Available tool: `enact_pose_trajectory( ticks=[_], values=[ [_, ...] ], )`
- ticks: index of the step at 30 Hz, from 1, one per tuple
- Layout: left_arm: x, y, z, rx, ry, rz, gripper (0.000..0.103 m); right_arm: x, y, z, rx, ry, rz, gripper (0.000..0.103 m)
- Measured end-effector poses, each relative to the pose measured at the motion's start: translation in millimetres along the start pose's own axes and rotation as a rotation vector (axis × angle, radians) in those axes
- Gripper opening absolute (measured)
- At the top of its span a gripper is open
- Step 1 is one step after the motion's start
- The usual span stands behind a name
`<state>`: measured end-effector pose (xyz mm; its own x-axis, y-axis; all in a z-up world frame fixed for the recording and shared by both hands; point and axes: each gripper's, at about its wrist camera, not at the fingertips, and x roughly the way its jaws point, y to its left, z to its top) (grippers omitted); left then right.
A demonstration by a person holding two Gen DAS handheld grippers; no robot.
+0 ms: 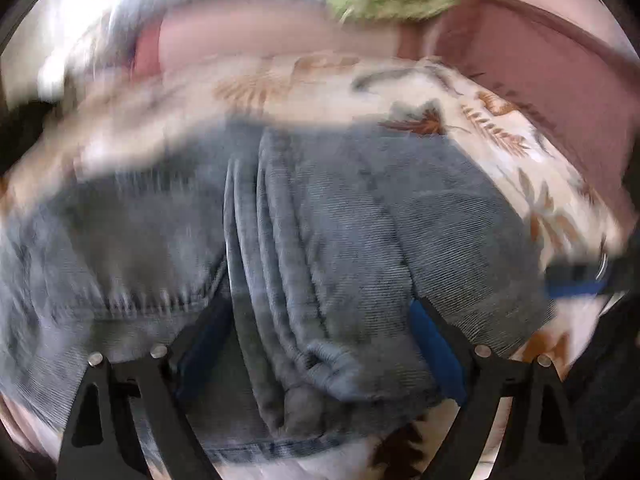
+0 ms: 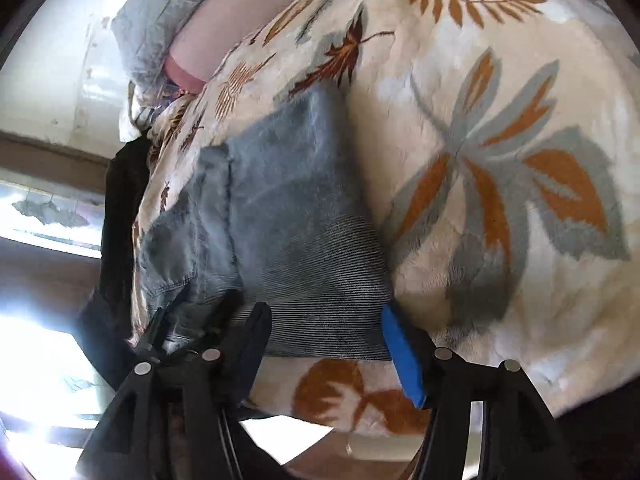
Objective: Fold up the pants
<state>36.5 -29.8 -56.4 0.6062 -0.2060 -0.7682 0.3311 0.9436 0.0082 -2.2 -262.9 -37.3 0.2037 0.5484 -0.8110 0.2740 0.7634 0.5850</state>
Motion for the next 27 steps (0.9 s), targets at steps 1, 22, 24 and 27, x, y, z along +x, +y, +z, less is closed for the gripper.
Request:
enact_pose_trajectory(
  ticks=[1, 22, 24, 27],
  values=[
    [-4, -5, 2, 0.016, 0.009, 0.019, 0.091, -8, 8, 4, -0.02, -0.02, -0.001, 0.062],
    [4, 3, -3, -0.018, -0.002, -0.043, 0.092, 71, 58, 117, -0.048, -0.001, 0.027, 0.076],
    [2, 4, -4, -0.013, -0.013, -0.051, 0.092, 84, 47, 123, 0.011, 0.01, 0.043, 0.076],
    [-9, 13, -7, -0.062, -0.044, -0.094, 0.092, 62, 60, 115, -0.009, -0.029, 0.091, 0.077]
  ],
)
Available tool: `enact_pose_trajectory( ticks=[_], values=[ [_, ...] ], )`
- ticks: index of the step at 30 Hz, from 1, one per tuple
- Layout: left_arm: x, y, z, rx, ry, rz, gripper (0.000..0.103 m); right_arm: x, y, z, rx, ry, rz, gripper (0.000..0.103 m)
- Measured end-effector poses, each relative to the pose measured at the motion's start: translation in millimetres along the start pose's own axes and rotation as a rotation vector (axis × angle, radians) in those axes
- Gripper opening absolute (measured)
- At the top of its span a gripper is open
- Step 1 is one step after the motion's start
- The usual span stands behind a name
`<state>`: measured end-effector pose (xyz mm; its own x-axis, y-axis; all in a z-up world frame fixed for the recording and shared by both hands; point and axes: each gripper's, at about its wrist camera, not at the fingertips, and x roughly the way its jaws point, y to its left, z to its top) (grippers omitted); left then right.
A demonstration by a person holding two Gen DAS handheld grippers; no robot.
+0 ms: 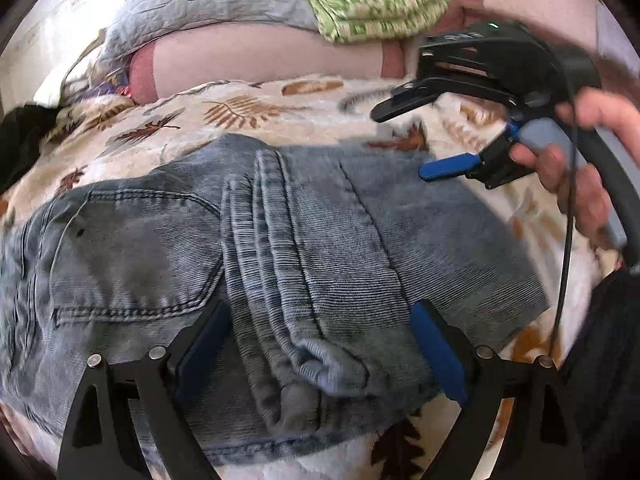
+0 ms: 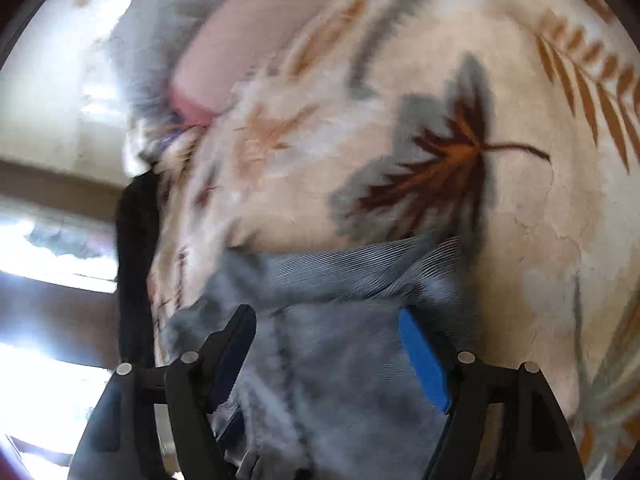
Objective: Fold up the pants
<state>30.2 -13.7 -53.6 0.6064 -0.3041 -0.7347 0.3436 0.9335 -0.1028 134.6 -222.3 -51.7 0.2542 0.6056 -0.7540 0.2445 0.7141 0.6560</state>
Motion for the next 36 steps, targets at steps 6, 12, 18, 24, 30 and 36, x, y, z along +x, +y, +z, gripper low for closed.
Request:
enact_pose_trajectory(
  ticks=[6, 12, 18, 24, 30, 36],
  values=[
    [-46, 38, 10, -0.167, -0.132, -0.01, 0.092, -26, 18, -51, -0.053, 0.002, 0.121, 0.078],
    [-96, 108, 3, -0.442, -0.167, 0.032, 0.092, 2, -2, -91, -0.096, 0.073, 0.108, 0.08],
    [-134, 178, -38, -0.731, -0.142, 0.139, 0.092, -24, 32, -99, -0.207, 0.018, 0.266, 0.081],
    [-115, 213, -70, -0.988, -0.049, 0.003, 0.092, 22, 17, -112, -0.201, 0.118, 0.223, 0.089],
    [-97, 217, -75, -1.055, -0.028, -0.05, 0.092, 13, 15, -114, -0.182, 0.108, 0.25, 0.09],
    [-87, 234, -78, -1.095, -0.055, -0.058, 0.092, -7, 39, -112, -0.189, 0.079, 0.263, 0.09]
  ],
)
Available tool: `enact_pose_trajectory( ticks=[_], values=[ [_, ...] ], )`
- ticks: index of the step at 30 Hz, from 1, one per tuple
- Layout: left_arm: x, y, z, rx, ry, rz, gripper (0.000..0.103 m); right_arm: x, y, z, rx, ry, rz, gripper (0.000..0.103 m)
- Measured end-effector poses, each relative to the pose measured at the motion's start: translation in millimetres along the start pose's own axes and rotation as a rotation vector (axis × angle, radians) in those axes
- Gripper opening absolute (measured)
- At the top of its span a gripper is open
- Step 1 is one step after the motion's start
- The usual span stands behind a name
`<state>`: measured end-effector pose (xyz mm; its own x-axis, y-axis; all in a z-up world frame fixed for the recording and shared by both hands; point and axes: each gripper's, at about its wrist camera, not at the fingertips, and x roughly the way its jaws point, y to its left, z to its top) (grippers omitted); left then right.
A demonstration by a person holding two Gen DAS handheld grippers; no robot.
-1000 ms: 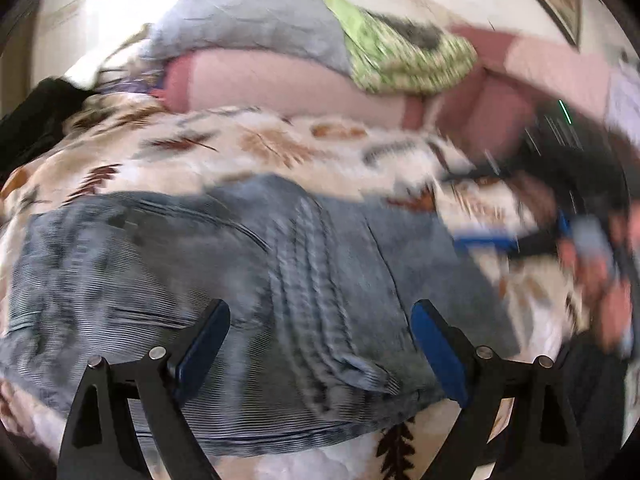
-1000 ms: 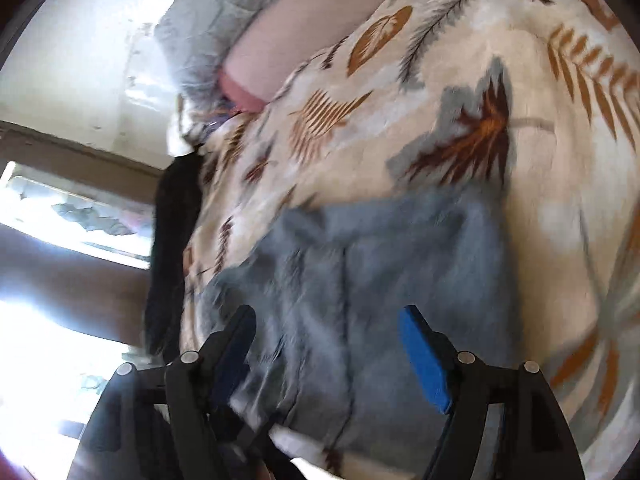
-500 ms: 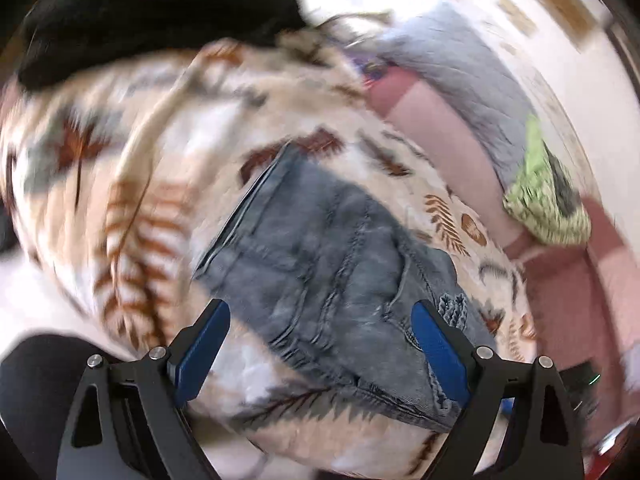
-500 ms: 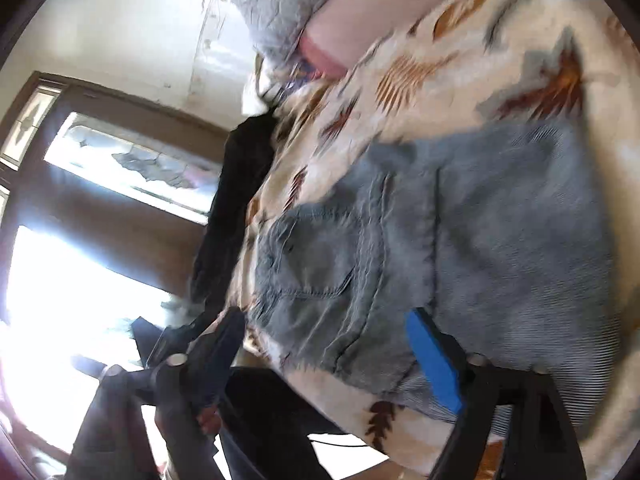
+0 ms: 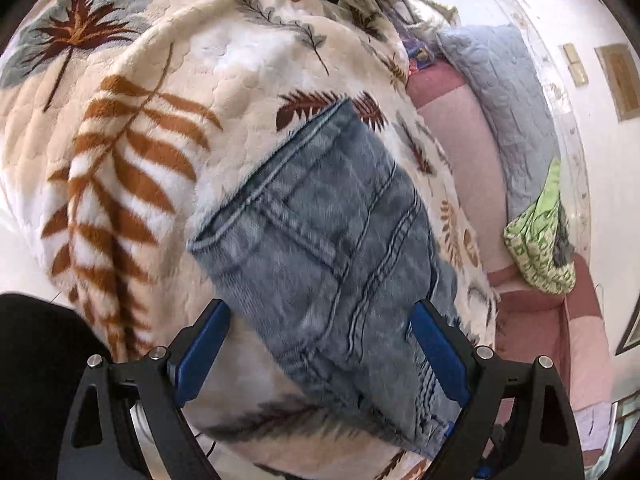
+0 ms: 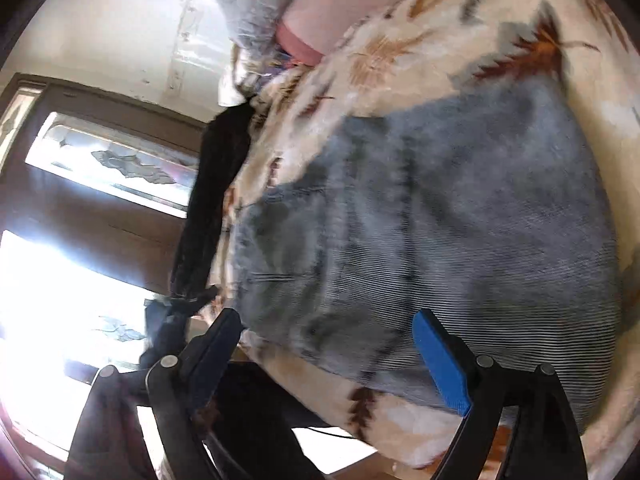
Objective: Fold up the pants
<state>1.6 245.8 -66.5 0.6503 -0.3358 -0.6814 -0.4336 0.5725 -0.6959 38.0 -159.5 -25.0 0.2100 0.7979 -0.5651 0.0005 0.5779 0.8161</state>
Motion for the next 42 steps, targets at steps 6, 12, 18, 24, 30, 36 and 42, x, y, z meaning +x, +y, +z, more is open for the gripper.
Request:
enact_pose_trajectory(
  ticks=[6, 12, 18, 24, 30, 36, 42],
  values=[
    [1, 0, 9, 0.055, -0.072, -0.02, 0.064, 33, 48, 25, 0.024, 0.086, 0.098, 0.091],
    [3, 4, 12, 0.118, -0.089, 0.033, 0.034, 123, 53, 61, 0.128, 0.213, 0.041, 0.095],
    [7, -5, 10, 0.201, -0.114, 0.074, 0.034, 138, 59, 72, 0.127, 0.213, -0.089, 0.095],
    [7, -12, 8, 0.249, -0.129, 0.11, 0.03, 164, 54, 72, 0.09, 0.26, -0.22, 0.096],
    [5, -14, 8, 0.28, -0.137, 0.123, 0.023, 156, 80, 75, 0.069, 0.22, -0.196, 0.097],
    [4, -17, 7, 0.305, -0.148, 0.141, 0.019, 187, 63, 68, 0.033, 0.245, -0.247, 0.103],
    [4, -19, 5, 0.327, -0.161, 0.165, 0.015, 165, 89, 67, 0.002, 0.241, -0.218, 0.103]
  ],
)
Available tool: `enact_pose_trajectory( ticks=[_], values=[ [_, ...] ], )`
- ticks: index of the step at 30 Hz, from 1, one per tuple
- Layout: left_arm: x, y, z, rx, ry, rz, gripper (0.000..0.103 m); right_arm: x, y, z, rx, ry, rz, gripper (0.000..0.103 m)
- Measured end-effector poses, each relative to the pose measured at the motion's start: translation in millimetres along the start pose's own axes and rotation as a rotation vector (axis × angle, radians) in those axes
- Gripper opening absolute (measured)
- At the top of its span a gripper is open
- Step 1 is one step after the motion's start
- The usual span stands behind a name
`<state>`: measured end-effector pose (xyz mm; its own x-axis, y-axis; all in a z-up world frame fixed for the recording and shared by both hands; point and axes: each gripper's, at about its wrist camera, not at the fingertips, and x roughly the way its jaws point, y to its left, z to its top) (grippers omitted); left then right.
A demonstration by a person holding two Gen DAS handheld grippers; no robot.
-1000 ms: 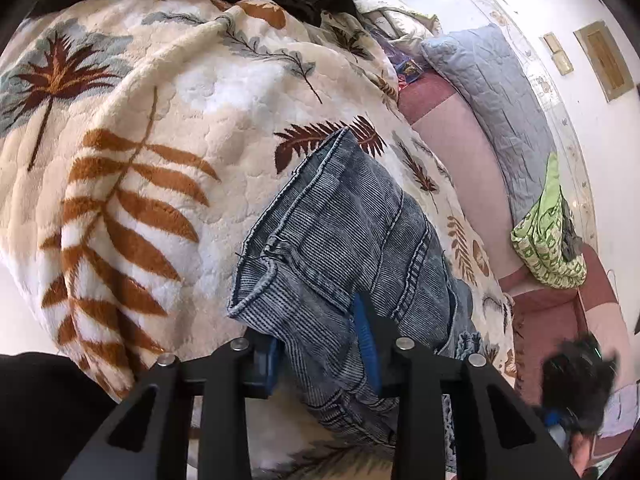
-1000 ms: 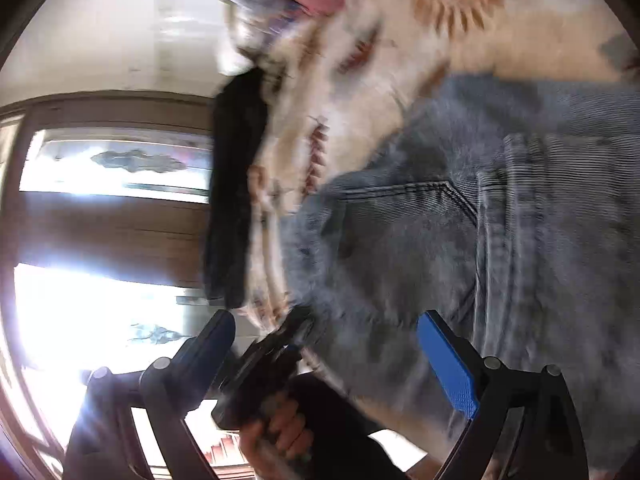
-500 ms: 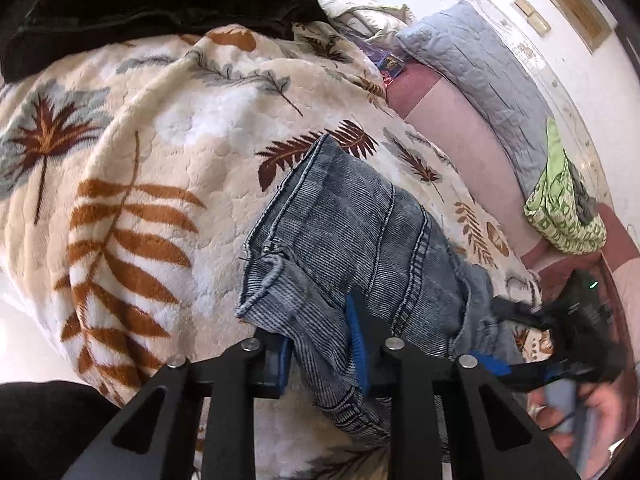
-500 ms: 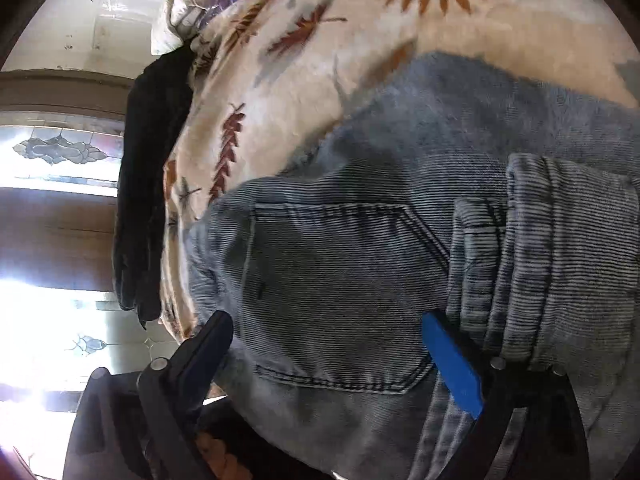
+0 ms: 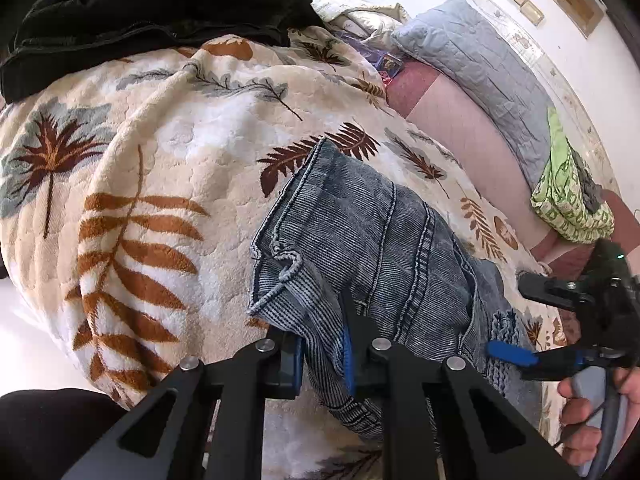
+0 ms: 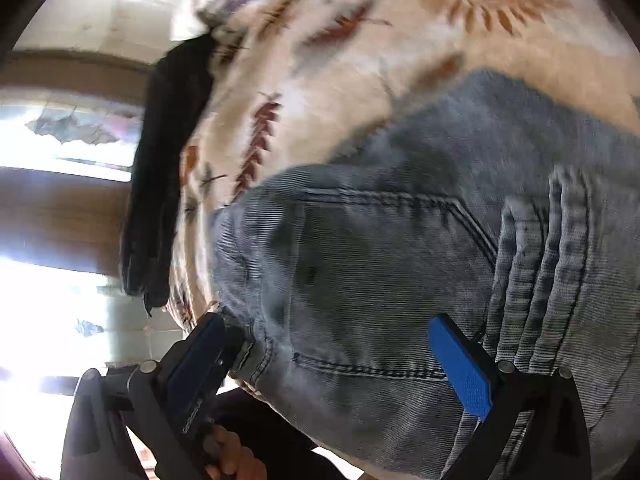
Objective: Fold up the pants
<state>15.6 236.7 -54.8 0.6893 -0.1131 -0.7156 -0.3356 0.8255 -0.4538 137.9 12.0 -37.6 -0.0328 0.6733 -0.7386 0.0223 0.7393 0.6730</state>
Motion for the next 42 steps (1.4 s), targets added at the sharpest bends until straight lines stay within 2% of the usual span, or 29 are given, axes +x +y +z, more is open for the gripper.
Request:
enact_pose_trajectory(
  ticks=[3, 5, 6, 7, 10, 15, 18, 20, 23, 26, 29, 31, 32, 34, 35, 36, 37, 39, 41, 42],
  values=[
    [0, -5, -1, 0.025, -0.013, 0.02, 0.013, 23, -15, 0, 0.012, 0.049, -0.052, 0.103],
    [-3, -10, -2, 0.056, -0.032, 0.039, 0.013, 14, -11, 3, 0.003, 0.035, -0.035, 0.103],
    [-4, -12, -2, 0.072, -0.041, 0.044, 0.012, 5, -10, 3, 0.018, 0.026, 0.012, 0.103],
    [-7, -16, -3, 0.093, -0.053, 0.056, 0.012, -7, -13, 0, 0.022, 0.007, 0.07, 0.102],
    [-13, -31, -5, 0.17, -0.093, 0.093, 0.011, -57, -24, -10, 0.003, -0.096, 0.098, 0.102],
    [-29, -65, -2, 0.278, -0.148, 0.112, 0.009, -141, -91, -44, 0.064, -0.269, 0.073, 0.102],
    [-39, -99, -2, 0.361, -0.182, 0.124, 0.008, -171, -134, -60, 0.109, -0.35, 0.058, 0.102],
    [-48, -133, -8, 0.451, -0.221, 0.125, 0.008, -185, -163, -69, 0.158, -0.397, 0.084, 0.102],
    [-61, -189, -28, 0.609, -0.274, 0.107, 0.008, -201, -205, -81, 0.241, -0.475, 0.144, 0.102],
    [-68, -255, -70, 0.807, -0.315, 0.054, 0.008, -216, -241, -94, 0.317, -0.534, 0.192, 0.102],
    [-56, -300, -115, 0.949, -0.281, -0.011, 0.008, -234, -266, -102, 0.392, -0.593, 0.276, 0.102],
    [-32, -323, -157, 1.062, -0.198, -0.041, 0.008, -247, -279, -109, 0.429, -0.645, 0.294, 0.102],
    [-14, -330, -175, 1.11, -0.12, -0.046, 0.009, -250, -286, -112, 0.455, -0.659, 0.3, 0.102],
    [35, -332, -209, 1.176, 0.098, -0.017, 0.013, -248, -293, -115, 0.492, -0.657, 0.317, 0.102],
    [45, -330, -218, 1.201, 0.129, 0.016, 0.013, -246, -293, -115, 0.497, -0.648, 0.319, 0.102],
    [36, -330, -222, 1.224, 0.071, 0.008, 0.016, -246, -291, -115, 0.49, -0.642, 0.318, 0.102],
    [27, -331, -219, 1.215, 0.07, -0.026, 0.028, -247, -289, -115, 0.474, -0.639, 0.314, 0.102],
    [1, -329, -203, 1.162, 0.106, -0.13, 0.042, -247, -284, -116, 0.446, -0.643, 0.294, 0.102],
    [-36, -319, -178, 1.09, 0.064, -0.22, 0.049, -249, -276, -116, 0.417, -0.656, 0.265, 0.102],
    [-54, -312, -163, 1.051, 0.03, -0.247, 0.058, -249, -273, -116, 0.403, -0.66, 0.256, 0.102]
  ],
)
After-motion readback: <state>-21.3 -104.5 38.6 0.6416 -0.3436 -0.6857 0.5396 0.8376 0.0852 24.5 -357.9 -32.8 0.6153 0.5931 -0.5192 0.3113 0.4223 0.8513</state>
